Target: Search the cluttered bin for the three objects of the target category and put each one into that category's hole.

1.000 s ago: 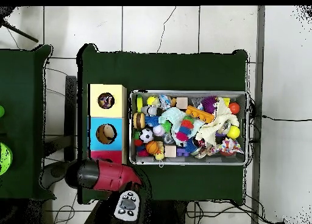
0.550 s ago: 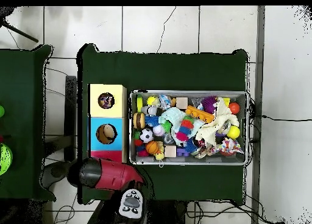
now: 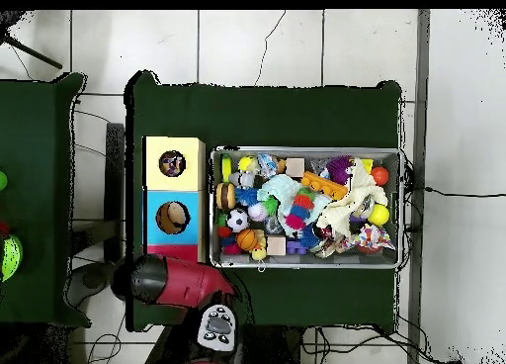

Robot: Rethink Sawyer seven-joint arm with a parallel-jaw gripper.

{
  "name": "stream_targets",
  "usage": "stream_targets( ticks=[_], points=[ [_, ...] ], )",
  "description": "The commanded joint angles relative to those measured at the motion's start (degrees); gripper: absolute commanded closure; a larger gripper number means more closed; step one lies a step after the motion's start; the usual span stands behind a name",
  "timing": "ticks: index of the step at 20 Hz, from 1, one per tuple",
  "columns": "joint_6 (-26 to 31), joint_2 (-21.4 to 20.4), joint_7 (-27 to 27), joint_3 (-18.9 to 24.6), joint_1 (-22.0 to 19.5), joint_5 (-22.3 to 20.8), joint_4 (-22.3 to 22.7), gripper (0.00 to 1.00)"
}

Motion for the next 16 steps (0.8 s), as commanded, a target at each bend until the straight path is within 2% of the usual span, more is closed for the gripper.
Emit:
stream_targets(
  ticks=[1,8,16],
  points=[
    [-12.78,20.03,8.09,7.23,-2.61,-0.78,-3.20,1.00],
    [-8.27,14.36,9.40,7.20,-3.45,0.67,-1.32,1.00],
    [-2.71,4.35,12.05,2.02,0.30,0.55,-0.99,1.00]
  ],
)
